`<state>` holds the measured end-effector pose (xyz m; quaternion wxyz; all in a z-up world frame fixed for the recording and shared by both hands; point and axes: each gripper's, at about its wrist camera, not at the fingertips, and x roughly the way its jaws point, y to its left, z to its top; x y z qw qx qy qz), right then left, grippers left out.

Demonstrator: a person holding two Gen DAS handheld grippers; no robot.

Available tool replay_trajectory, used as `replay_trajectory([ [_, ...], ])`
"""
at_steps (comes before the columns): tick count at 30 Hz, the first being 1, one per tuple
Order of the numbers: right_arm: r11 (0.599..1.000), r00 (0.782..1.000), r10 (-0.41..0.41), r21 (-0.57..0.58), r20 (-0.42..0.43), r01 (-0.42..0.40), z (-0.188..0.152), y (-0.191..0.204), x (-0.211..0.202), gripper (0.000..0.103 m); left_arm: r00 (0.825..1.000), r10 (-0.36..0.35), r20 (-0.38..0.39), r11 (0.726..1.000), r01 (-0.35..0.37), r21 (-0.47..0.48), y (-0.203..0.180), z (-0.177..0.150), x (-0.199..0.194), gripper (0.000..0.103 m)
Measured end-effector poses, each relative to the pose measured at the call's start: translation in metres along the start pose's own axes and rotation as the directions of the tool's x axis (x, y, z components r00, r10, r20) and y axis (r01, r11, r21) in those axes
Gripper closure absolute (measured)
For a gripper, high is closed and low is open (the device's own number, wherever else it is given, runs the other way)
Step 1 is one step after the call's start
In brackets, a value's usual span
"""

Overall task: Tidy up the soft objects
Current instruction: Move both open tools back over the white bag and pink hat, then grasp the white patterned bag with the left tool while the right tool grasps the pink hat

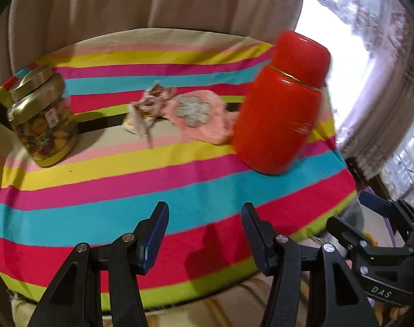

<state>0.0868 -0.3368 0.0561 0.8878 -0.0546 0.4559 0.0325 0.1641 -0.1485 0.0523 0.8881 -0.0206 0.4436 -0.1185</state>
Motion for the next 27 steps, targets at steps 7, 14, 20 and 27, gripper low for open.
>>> replay_trajectory([
  [7, 0.995, 0.999, 0.05, -0.089, -0.003, -0.05, 0.029, 0.046, 0.029, 0.02, 0.999, 0.041, 0.008, 0.996, -0.04, -0.084, 0.05, 0.025, 0.016, 0.047],
  [14, 0.972, 0.999, 0.037, -0.233, -0.009, -0.038, 0.058, 0.098, 0.062, 0.018, 0.998, 0.067, 0.012, 0.984, -0.064, -0.166, 0.093, 0.04, 0.028, 0.047],
  [20, 0.92, 0.997, -0.08, -0.383, 0.013, 0.079, 0.085, 0.137, 0.106, 0.018, 0.998, 0.067, 0.002, 0.976, -0.065, -0.208, 0.119, 0.047, 0.041, 0.047],
  [27, 0.862, 0.973, -0.229, -0.456, 0.036, 0.22, 0.121, 0.157, 0.167, 0.018, 0.999, 0.038, -0.013, 0.974, -0.04, -0.224, 0.136, 0.059, 0.065, 0.047],
])
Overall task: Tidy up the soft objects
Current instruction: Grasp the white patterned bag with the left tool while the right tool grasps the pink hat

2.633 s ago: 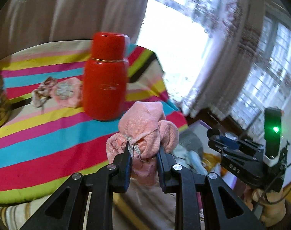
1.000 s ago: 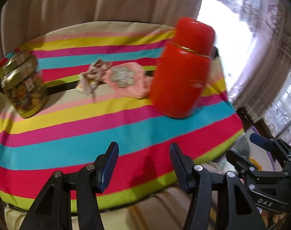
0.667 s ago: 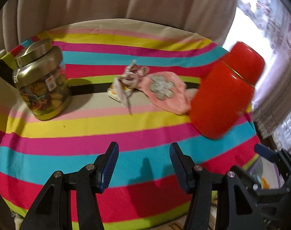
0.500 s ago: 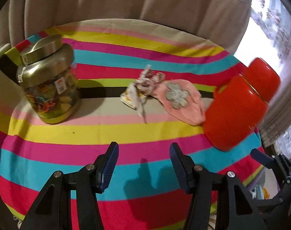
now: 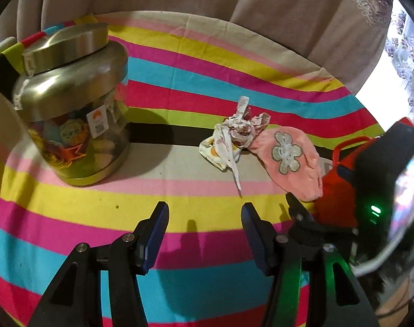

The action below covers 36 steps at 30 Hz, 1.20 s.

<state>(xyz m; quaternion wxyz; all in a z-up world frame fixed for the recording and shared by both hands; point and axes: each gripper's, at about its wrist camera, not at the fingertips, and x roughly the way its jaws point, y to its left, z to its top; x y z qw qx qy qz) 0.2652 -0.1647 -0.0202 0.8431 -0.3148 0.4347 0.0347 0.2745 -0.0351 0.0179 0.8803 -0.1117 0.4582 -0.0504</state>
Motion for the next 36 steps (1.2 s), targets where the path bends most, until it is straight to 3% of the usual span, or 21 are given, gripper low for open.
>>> replay_trajectory([
  [8, 0.999, 0.997, -0.046, -0.01, -0.06, 0.045, 0.024, 0.006, 0.044, 0.018, 1.0, 0.002, -0.023, 0.999, -0.003, -0.037, 0.016, 0.003, 0.016, 0.047],
  [17, 0.993, 0.986, -0.117, -0.007, -0.115, 0.117, 0.038, -0.001, 0.073, 0.018, 0.999, -0.04, 0.011, 0.999, 0.04, -0.002, 0.012, 0.022, 0.027, 0.045],
  [24, 0.995, 0.987, -0.076, 0.055, -0.14, 0.085, 0.044, -0.01, 0.09, 0.018, 0.995, -0.101, 0.017, 0.994, 0.1, 0.042, 0.006, 0.042, 0.046, 0.043],
  [27, 0.995, 0.989, -0.03, 0.093, -0.144, 0.043, 0.046, -0.014, 0.095, 0.032, 0.994, -0.111, 0.015, 0.993, 0.11, 0.052, 0.005, 0.048, 0.056, 0.043],
  [29, 0.994, 0.99, 0.007, 0.112, -0.141, 0.009, 0.047, -0.015, 0.096, 0.056, 0.993, -0.117, 0.011, 0.991, 0.116, 0.066, 0.003, 0.053, 0.063, 0.043],
  [32, 0.993, 0.99, 0.05, 0.11, -0.131, -0.036, 0.048, -0.009, 0.095, 0.078, 0.991, -0.13, 0.003, 0.988, 0.13, 0.087, 0.0, 0.061, 0.072, 0.043],
  [36, 0.981, 0.985, 0.121, 0.167, -0.126, -0.099, 0.042, -0.015, 0.093, 0.087, 0.986, -0.166, -0.003, 0.982, 0.166, 0.093, -0.001, 0.069, 0.084, 0.038],
])
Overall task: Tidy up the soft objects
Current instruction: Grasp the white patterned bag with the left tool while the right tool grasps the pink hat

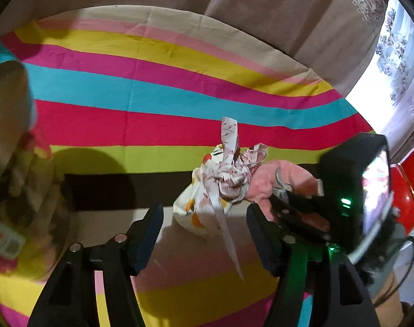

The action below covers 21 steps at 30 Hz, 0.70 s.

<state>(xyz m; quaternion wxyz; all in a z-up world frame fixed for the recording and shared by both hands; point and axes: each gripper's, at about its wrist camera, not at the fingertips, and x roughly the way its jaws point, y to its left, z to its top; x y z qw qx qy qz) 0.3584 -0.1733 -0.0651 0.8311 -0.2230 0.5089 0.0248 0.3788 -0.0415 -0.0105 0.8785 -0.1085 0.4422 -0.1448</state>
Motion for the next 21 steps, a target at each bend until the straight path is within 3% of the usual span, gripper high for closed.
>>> replay_trajectory([
  [3, 1.0, 1.0, 0.023, 0.011, 0.005, -0.023, -0.004, -0.001, -0.004, 0.09, 0.999, -0.029, -0.021, 1.0, 0.029, -0.001, 0.001, 0.002, 0.012, 0.038],
  [11, 0.991, 0.993, 0.112, 0.073, 0.035, -0.114, -0.022, -0.013, -0.029, 0.092, 0.997, -0.015, -0.074, 0.999, 0.017, 0.027, -0.002, 0.002, 0.049, 0.039],
  [13, 0.989, 0.992, 0.122, 0.083, 0.043, -0.126, -0.029, -0.015, -0.038, 0.092, 0.998, 0.012, -0.069, 0.999, -0.009, 0.05, -0.005, 0.0, 0.054, 0.057],
  [16, 0.985, 0.988, 0.147, 0.085, 0.05, -0.151, -0.041, -0.014, -0.051, 0.092, 0.998, 0.008, -0.063, 0.998, -0.005, 0.055, -0.004, -0.003, 0.051, 0.072],
  [18, 0.983, 0.986, 0.158, 0.084, 0.058, -0.162, -0.047, -0.015, -0.058, 0.092, 0.999, 0.013, -0.049, 0.998, -0.01, 0.057, -0.002, -0.004, 0.044, 0.089],
  [21, 0.979, 0.982, 0.18, 0.091, 0.065, -0.185, -0.06, -0.017, -0.07, 0.092, 0.999, 0.006, -0.041, 0.999, -0.004, 0.054, -0.001, -0.009, 0.033, 0.092],
])
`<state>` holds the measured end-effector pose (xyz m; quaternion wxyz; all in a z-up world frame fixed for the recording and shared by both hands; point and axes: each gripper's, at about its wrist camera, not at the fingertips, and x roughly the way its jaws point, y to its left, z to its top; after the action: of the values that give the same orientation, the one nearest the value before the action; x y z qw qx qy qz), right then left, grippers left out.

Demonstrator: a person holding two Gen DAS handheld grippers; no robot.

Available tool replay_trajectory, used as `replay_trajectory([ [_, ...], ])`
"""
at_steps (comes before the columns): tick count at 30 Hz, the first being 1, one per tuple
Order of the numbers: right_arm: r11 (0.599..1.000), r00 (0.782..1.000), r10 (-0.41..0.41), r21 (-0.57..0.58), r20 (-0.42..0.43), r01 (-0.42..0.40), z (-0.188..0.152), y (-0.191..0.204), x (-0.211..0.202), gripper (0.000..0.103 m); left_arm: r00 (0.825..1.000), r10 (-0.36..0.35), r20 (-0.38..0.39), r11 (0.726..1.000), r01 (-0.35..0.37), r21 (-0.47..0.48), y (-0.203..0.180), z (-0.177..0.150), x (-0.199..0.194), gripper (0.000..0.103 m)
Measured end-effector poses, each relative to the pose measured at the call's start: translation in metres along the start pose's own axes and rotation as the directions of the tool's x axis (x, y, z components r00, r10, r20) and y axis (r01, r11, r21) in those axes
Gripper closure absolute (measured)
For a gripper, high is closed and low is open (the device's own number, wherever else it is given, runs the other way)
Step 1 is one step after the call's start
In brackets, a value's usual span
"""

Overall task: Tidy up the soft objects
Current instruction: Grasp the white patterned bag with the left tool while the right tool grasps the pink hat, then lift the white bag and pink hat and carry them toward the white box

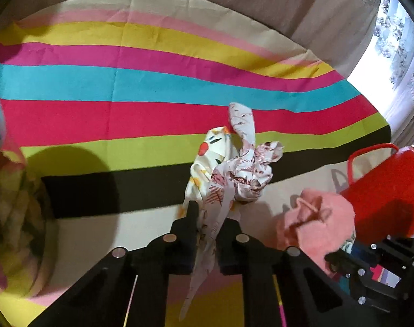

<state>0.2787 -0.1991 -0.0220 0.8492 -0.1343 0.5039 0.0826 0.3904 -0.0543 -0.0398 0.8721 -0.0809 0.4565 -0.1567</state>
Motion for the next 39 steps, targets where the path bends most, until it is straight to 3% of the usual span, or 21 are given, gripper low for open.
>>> replay_trajectory([
  [8, 0.999, 1.0, 0.026, 0.02, 0.005, -0.026, -0.024, -0.006, -0.021, 0.092, 1.0, 0.027, -0.007, 1.0, -0.027, -0.015, -0.007, -0.029, -0.034, 0.093],
  [20, 0.997, 0.997, 0.069, 0.035, 0.025, -0.07, -0.052, -0.009, -0.052, 0.092, 0.997, -0.044, -0.067, 0.995, 0.038, -0.092, -0.017, -0.085, -0.072, 0.094],
  [30, 0.993, 0.994, 0.099, 0.065, 0.048, -0.102, -0.067, -0.017, -0.073, 0.092, 0.996, -0.077, -0.04, 0.989, 0.071, -0.132, -0.024, -0.109, -0.102, 0.095],
  [39, 0.994, 0.994, 0.091, 0.058, 0.06, -0.095, -0.08, -0.016, -0.091, 0.092, 0.996, 0.056, -0.071, 0.994, -0.062, -0.09, -0.032, -0.116, -0.105, 0.087],
])
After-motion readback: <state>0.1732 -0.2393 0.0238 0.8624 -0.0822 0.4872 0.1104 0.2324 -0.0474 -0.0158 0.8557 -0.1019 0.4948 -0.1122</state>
